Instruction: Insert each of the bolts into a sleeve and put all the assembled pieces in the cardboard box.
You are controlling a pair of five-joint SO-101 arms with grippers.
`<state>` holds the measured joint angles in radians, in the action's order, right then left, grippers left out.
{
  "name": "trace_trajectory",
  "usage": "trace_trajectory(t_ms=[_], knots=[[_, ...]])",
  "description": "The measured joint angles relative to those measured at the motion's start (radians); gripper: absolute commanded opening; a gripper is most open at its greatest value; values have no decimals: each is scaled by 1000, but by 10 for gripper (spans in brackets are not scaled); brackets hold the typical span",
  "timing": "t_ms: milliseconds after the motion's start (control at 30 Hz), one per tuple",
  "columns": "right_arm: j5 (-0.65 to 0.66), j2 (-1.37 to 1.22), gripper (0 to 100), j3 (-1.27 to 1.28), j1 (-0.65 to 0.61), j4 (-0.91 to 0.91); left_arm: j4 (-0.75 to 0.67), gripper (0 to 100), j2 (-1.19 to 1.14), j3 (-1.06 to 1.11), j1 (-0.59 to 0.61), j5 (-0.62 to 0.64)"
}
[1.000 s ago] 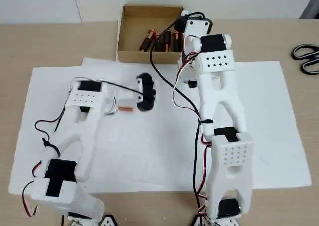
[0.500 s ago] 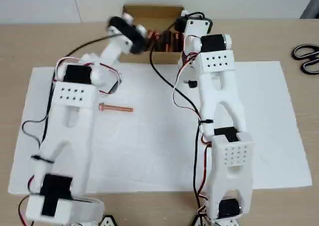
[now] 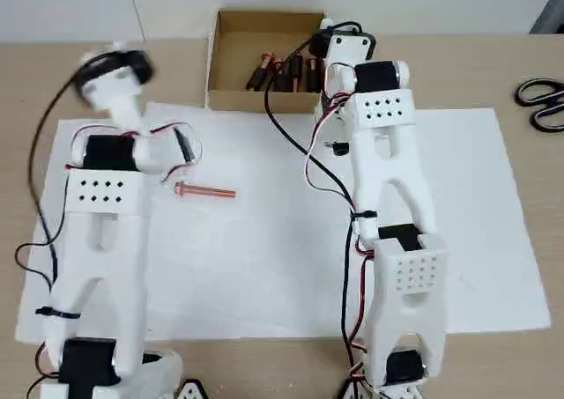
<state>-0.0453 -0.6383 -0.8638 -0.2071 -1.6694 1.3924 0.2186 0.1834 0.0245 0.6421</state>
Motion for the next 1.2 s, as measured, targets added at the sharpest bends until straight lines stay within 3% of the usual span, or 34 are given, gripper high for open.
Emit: trace_trajectory(t_ms=[167,333,500,1200], knots=[[0,0,4,0,0,0,-18,72,-54,51,-3,295],[0,0,4,0,-2,0,-153,72,-183,106,-14,509],[0,0,4,0,0,0,-247,75,-315,118,-31,635],[0,0,4,0,0,0,-422,76,-347,201,-37,671]])
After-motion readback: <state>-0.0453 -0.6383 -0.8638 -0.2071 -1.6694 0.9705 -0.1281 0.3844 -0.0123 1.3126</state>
